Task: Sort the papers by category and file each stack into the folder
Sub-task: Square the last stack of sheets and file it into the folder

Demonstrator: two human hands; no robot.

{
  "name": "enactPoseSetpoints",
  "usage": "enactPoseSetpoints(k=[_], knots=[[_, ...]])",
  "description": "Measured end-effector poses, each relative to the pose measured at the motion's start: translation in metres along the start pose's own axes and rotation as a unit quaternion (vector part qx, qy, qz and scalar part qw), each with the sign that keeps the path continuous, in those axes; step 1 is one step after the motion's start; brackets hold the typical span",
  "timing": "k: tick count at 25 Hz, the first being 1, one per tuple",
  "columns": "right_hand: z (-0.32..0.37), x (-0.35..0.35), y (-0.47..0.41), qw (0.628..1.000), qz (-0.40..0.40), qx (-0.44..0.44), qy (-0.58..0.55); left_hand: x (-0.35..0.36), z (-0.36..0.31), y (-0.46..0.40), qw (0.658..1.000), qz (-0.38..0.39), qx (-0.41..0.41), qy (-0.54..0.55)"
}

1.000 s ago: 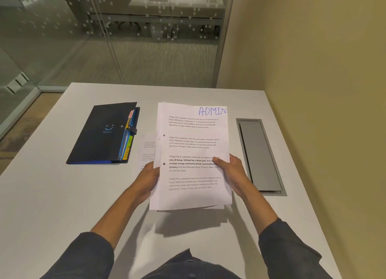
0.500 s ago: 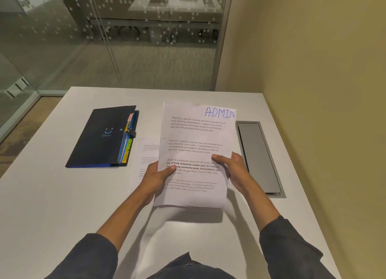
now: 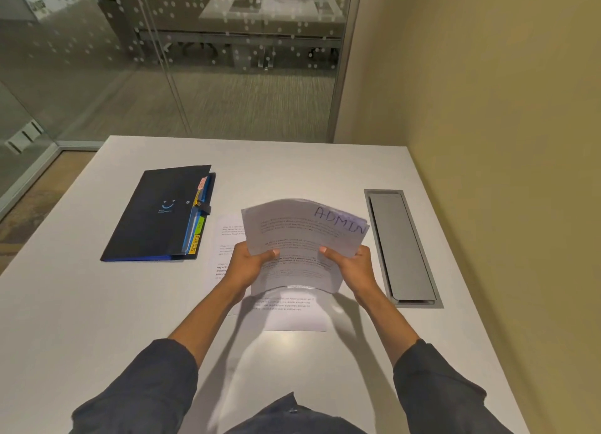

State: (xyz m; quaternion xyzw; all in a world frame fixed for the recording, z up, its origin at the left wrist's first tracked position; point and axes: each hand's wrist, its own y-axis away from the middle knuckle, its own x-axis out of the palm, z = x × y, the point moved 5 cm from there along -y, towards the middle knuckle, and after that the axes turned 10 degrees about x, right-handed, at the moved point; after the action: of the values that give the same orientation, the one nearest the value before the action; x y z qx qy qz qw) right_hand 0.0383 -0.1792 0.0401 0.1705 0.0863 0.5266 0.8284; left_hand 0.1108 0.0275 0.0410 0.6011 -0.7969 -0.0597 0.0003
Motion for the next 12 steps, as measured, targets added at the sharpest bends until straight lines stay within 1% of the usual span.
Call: enactPoseSetpoints(k=[3, 7, 10, 12], knots=[[0.007, -0.003, 0.002, 1.0, 0.002, -0.029, 0.012, 0.001, -0.003, 0.0, 1.0, 0.014, 0.013, 0.009], [0.022, -0.006, 0.005, 0.997, -0.012, -0.073, 0.014, 0.001, -0.01, -0.002, 0.999, 0.009, 0.03, 0.029], [0.03, -0.007, 0.005, 0.996, -0.007, -0.087, 0.023, 0.001, -0.016, -0.004, 0.999, 0.012, 0.036, 0.036], [0.026, -0.008, 0.005, 0.996, 0.002, -0.08, 0.035, 0.001, -0.012, -0.003, 0.999, 0.021, 0.027, 0.033]])
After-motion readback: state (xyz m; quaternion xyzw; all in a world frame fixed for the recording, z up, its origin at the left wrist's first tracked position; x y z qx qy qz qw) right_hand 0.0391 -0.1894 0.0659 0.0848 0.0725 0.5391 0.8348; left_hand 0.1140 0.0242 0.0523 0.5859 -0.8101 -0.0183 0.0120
